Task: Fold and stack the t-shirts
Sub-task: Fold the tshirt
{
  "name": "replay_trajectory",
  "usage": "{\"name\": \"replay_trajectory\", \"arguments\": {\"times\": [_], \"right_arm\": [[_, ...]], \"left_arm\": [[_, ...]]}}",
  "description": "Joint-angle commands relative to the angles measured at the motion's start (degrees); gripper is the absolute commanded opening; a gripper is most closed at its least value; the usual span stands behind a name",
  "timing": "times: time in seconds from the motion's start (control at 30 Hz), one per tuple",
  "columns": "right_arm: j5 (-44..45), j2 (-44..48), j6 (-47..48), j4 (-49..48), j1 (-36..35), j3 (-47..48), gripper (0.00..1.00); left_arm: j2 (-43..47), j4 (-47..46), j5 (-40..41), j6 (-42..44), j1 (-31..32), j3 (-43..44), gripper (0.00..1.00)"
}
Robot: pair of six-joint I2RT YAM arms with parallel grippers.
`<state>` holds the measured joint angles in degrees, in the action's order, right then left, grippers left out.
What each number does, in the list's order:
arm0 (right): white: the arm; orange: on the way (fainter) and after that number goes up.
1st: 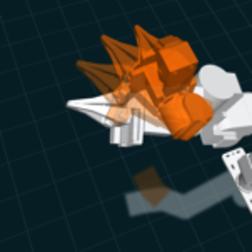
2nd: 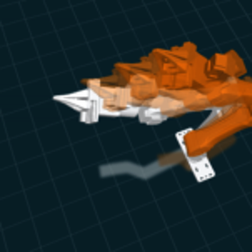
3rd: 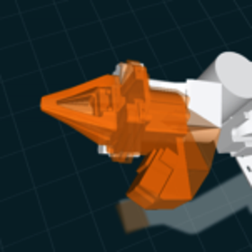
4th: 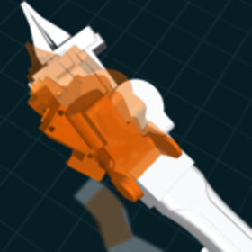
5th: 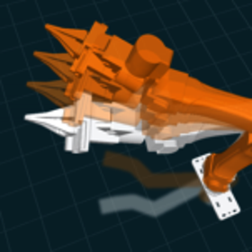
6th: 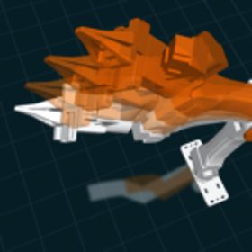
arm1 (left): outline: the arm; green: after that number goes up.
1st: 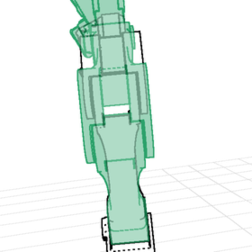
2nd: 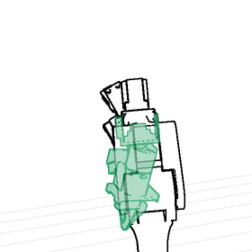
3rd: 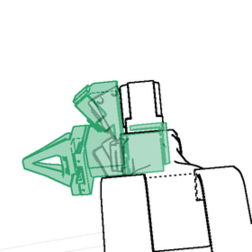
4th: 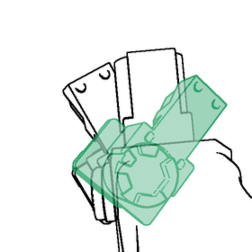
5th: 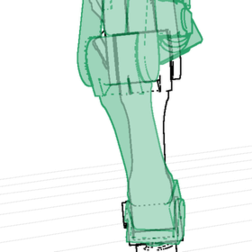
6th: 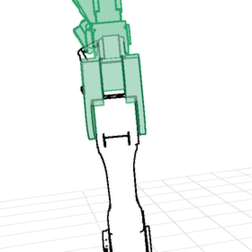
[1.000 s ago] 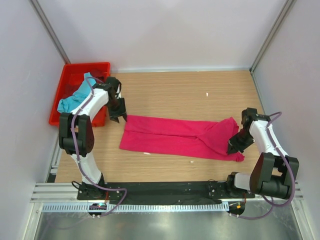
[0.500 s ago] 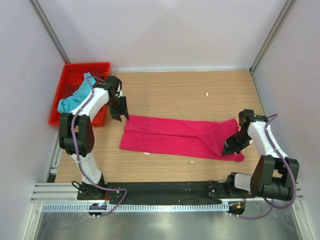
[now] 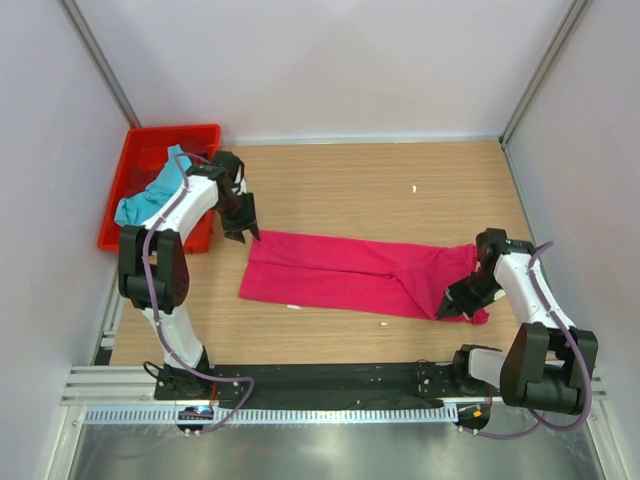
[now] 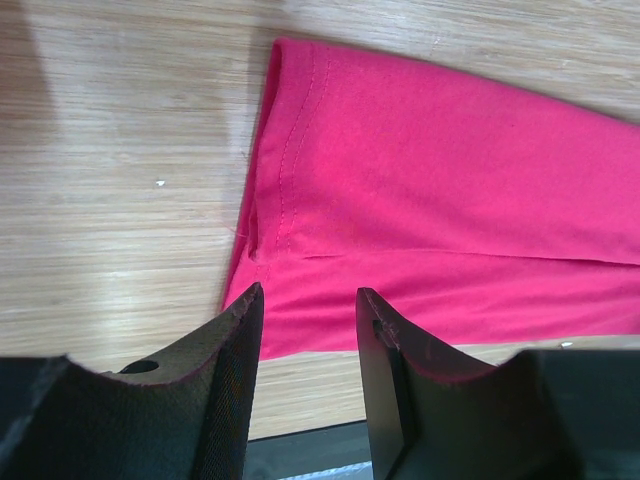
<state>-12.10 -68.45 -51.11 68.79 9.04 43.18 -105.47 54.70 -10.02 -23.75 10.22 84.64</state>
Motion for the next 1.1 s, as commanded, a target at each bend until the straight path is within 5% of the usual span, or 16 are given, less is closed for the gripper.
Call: {"name": "replay_trajectory", "arguments": {"times": [0.0,0.3,0.43,0.53,0.6,0.8,1.07], "right_arm": [[-3.19,1.47,-2.59,0.64,-0.51,-0.99,0.01],[-6.98,1.66,-5.23,-3.40,-0.34,-6.01,0.05],[-3.29,-2.30,-0.15,-2.44,-0.34,0.30,0.29],[7.75,-4.76,4.86,-0.08,-0.34,9.79,0.63],[18.49,-7.75,11.80,-0.76,0.19,15.07,0.73],[26.67,-18.53,20.43,-11.66,0.37,27.64,0.65],[26.51,-28.31,23.86,-19.65,2.91,30.47,0.53]], "left_arm": [[-0.35,-0.20,-1.05,0.81,0.33,2.55,0.44],[-0.09,-0.03,-1.23,1.33,0.42,2.37,0.44],[0.00,-0.38,-1.75,1.42,0.42,2.46,0.44],[-0.44,-1.26,-2.98,1.51,0.77,2.72,0.44],[-1.57,-1.70,-4.03,1.51,1.47,3.07,0.44],[-6.57,-3.81,-4.39,0.98,3.84,5.26,0.41],[-11.42,-3.98,-3.34,1.33,3.93,7.56,0.38]]}}
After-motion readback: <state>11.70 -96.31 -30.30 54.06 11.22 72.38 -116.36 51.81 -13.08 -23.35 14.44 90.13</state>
